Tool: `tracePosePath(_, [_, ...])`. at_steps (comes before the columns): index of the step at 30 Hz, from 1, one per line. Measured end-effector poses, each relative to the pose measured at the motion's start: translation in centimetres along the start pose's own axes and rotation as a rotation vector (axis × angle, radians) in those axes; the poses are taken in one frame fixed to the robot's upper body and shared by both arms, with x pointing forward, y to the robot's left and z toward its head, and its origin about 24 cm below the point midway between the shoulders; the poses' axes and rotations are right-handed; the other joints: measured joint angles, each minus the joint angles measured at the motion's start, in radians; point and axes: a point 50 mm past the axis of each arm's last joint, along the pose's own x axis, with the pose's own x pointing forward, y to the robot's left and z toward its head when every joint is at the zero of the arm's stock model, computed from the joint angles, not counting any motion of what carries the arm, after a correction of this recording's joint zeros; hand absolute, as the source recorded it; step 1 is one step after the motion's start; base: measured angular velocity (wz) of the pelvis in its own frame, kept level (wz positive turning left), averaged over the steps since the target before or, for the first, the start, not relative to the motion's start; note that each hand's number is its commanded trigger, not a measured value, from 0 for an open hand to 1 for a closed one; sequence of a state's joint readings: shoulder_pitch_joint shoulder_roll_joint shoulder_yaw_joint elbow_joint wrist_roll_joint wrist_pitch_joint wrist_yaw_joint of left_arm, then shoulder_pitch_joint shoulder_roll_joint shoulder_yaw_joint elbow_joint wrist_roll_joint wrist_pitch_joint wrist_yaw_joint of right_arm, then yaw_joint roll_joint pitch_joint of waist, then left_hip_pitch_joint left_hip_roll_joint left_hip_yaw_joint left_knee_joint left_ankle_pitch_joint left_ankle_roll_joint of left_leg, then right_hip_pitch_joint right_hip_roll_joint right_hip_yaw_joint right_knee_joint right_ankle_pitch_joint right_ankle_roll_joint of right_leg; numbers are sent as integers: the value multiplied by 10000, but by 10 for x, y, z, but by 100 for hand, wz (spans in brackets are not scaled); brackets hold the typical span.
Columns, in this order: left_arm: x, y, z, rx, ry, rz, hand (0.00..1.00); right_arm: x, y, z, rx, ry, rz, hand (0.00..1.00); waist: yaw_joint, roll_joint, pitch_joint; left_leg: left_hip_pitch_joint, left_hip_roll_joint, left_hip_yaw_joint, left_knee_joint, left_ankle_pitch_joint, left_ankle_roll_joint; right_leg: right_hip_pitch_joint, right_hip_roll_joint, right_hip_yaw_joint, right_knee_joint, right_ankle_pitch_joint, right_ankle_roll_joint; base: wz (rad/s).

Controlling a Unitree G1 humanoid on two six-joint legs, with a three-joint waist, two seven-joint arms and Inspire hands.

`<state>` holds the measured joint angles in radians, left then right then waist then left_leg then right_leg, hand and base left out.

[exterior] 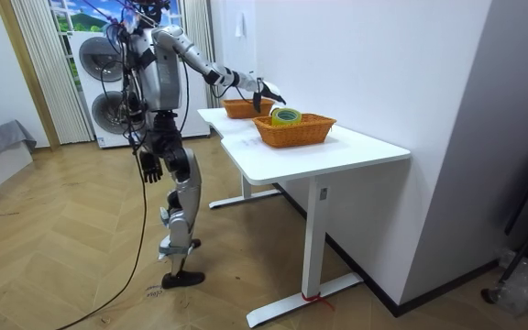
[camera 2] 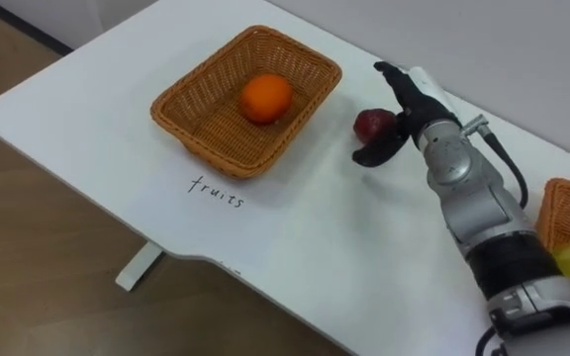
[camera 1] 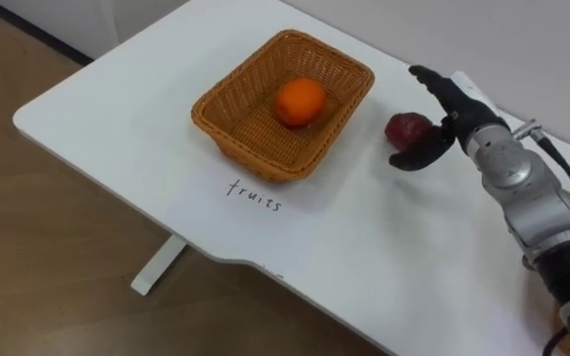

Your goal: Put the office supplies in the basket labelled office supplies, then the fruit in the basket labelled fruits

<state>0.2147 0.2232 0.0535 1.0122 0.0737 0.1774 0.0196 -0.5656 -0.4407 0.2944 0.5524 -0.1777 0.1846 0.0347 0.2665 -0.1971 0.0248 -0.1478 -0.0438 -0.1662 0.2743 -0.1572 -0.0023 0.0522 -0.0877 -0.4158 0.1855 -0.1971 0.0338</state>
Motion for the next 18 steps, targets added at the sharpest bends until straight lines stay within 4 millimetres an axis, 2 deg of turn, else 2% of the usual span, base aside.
tracePosePath(14, [0, 2, 2, 59, -62, 237, 0, 1, 3, -13, 32, 565, 223, 0, 422, -21, -22, -12, -3, -29, -8, 7, -6, -25, 0, -19, 5, 5, -9, 0])
tracePosePath(18, [0, 2, 1, 59, -9, 239, 0, 1, 4, -18, 33, 805, 261, 0, 427, -17, -19, -19, -4, -42, -3, 6, -7, -20, 3, -18, 4, 5, -9, 0])
